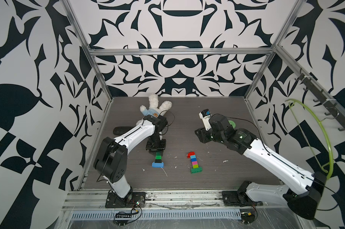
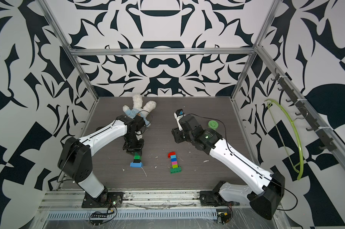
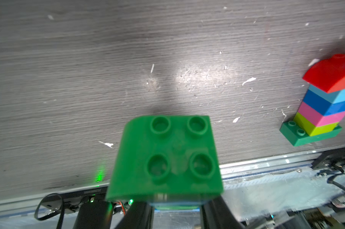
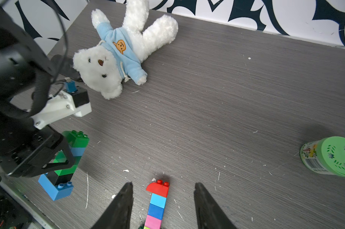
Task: Assemble the number 1 with lego
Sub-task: Adjust the lego brick at the center of the board.
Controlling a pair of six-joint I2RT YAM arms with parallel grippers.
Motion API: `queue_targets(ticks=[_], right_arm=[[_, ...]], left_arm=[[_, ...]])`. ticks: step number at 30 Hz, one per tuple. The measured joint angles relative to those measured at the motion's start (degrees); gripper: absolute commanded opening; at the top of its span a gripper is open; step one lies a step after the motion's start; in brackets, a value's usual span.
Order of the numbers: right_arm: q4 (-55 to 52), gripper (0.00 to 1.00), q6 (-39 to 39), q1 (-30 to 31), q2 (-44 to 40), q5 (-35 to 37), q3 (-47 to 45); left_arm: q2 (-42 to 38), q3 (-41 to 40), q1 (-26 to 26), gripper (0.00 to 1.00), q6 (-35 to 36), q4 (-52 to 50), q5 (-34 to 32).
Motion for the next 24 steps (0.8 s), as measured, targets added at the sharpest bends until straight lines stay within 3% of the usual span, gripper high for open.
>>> queue_targets(ticks=[12,14,18,24], right_arm=[[-0.44,0.53,0.37,0.00,0.00,0.66,-0.39],[-0.46,0.53,0.37,0.00,0.00,0.68,-0.39],[-0.66,0.53,0.37,0.00,0.00,0.83,-0.39],[-0.68,0.56,0.35,0.00,0.00,1.25,-0.39]], left_arm=[[12.41,4.50,1.57,0.01,2.08,0.37,2.27],[13.60,4.72,1.60,0.11,2.32,0.94,2.32],[14.62,4.72,1.64,0.44,2.51,1.40,2.40],[14.69,4.72,1.70,0.73,3.17,1.77,2.36]])
